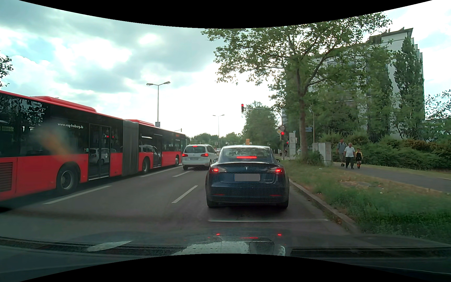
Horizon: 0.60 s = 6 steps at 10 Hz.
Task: Follow the waypoints while adhering to traffic rules and regulations
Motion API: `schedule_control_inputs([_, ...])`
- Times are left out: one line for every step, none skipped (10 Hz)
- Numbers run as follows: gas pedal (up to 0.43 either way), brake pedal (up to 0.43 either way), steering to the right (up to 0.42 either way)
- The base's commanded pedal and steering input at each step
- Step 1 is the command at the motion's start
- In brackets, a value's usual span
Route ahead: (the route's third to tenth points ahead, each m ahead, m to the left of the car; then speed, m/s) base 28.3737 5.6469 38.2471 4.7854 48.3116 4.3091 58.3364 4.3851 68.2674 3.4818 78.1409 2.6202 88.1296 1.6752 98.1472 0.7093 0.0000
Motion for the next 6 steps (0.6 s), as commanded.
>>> schedule_control_inputs([0.000,0.238,-0.002])
schedule_control_inputs([0.000,0.238,-0.002])
schedule_control_inputs([0.000,0.232,-0.002])
schedule_control_inputs([0.000,0.238,-0.002])
schedule_control_inputs([0.000,0.238,-0.002])
schedule_control_inputs([0.000,0.238,-0.002])
